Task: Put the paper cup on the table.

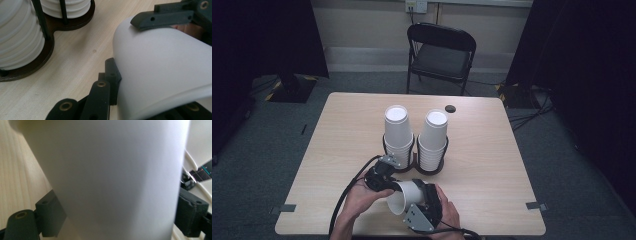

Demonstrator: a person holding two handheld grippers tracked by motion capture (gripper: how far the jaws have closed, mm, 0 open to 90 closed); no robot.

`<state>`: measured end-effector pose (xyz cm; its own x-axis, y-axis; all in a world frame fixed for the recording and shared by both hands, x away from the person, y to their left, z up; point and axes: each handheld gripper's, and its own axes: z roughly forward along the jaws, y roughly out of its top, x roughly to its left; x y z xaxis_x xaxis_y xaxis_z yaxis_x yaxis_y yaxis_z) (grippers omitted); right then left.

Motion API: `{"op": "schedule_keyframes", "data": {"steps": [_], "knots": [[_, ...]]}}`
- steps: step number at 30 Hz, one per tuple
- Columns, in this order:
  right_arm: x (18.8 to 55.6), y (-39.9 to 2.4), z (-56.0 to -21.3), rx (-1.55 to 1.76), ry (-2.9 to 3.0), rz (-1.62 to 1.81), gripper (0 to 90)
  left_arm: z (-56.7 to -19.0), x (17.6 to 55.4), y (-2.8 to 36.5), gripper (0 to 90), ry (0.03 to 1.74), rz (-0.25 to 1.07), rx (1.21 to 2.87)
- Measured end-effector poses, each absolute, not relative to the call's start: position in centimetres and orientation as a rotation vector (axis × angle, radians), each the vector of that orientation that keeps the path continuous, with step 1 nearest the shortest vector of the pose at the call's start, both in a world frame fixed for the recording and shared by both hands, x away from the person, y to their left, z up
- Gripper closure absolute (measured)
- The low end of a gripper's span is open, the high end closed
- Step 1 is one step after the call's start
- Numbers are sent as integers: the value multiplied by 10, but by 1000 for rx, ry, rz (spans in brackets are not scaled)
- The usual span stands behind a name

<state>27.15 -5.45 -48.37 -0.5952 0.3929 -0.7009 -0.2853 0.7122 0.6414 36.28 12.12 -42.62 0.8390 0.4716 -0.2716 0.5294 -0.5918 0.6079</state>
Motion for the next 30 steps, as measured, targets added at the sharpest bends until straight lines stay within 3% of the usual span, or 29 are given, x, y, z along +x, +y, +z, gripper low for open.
{"op": "schedule_keyframes", "data": {"steps": [30], "knots": [[268, -44, -477, 43, 1969, 988, 115, -429, 366, 111, 858, 768, -133, 2280]]}}
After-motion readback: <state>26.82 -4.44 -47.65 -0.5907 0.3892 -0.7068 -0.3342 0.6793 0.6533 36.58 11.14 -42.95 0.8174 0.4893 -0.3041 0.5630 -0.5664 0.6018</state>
